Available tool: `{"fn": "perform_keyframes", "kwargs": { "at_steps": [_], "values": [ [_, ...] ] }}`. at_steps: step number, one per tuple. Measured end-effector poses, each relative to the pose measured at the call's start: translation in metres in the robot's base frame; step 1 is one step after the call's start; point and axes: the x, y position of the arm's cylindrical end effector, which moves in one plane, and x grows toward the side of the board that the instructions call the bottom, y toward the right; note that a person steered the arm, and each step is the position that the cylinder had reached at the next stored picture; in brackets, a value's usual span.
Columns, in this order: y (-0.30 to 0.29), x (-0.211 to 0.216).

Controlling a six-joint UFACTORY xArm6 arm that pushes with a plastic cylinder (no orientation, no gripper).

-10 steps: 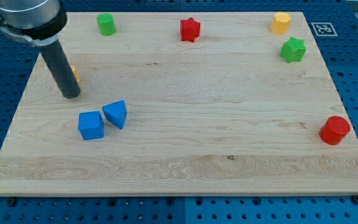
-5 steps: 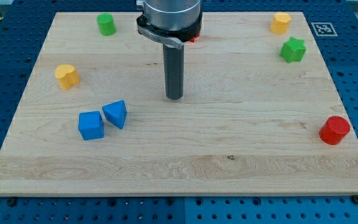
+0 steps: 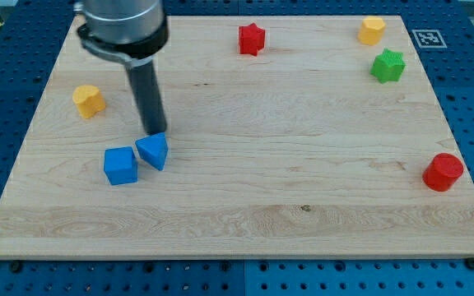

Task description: Drag the blue cube below the green star

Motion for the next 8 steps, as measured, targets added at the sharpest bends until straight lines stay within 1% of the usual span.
{"fn": "perform_keyframes", "kwargs": {
  "at_steps": [1,2,3,4,5,6,7,8],
  "values": [
    [-0.02,0.024],
    [-0.03,0.058],
    [-0.023,0.082],
    [-0.02,0.085],
    [-0.048,0.071],
    [-0.074,0.083],
    [-0.071,0.114],
    [-0.021,0.119]
  ]
}}
